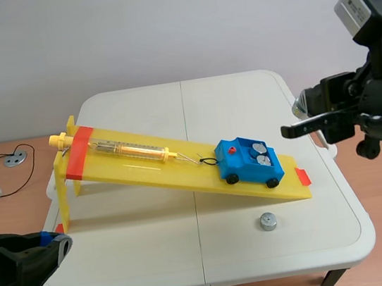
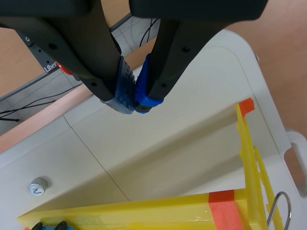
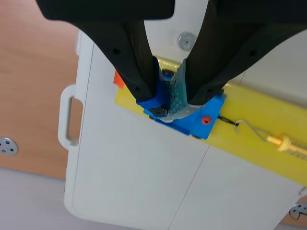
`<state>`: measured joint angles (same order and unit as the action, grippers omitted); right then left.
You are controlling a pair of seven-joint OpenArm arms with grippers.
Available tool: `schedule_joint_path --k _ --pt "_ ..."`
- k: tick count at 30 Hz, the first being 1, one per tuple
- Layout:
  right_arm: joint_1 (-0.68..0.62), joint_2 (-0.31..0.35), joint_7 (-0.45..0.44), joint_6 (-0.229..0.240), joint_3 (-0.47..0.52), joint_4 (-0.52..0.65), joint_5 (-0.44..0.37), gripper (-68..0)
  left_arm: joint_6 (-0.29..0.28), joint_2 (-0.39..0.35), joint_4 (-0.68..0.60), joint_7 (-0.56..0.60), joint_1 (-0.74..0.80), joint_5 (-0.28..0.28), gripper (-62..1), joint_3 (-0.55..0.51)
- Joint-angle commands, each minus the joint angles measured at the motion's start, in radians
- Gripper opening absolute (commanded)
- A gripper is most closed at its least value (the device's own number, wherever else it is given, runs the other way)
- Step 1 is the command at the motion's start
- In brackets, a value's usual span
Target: Place the four metal weights on the blue cart on the ramp.
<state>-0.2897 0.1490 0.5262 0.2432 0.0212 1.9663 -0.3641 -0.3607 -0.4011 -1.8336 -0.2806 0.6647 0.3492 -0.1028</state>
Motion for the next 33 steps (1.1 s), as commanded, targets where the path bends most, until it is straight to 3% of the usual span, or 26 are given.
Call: schedule_joint_path --k 1,16,18,26,33 --pt "0.124 -0.001 -0.121 -0.045 -0.038 -0.026 0.023 -66.7 -0.028 0.021 -0.045 0.1 -0.02 0.074 -56.9 -0.015" --pt "0.377 -0.124 -0.121 -0.195 -0.207 -0.325 0.235 -66.7 -0.028 0.021 -0.045 0.096 -0.02 0.074 -56.9 -0.015" --pt "0.398 -0.14 -0.121 -0.201 -0.219 -0.354 0.253 -66.7 -0.028 0.021 -0.045 0.096 -0.02 0.074 -56.9 -0.015" --pt "0.426 -0.172 -0.113 -0.3 -0.252 -0.404 0.388 -66.7 -0.028 0.021 -0.045 0.096 -0.02 0.074 -56.9 -0.015" --pt "0.426 -0.174 -0.114 -0.307 -0.252 -0.414 0.404 -66.7 -0.028 0.021 -0.045 0.096 -0.02 0.074 -56.9 -0.015"
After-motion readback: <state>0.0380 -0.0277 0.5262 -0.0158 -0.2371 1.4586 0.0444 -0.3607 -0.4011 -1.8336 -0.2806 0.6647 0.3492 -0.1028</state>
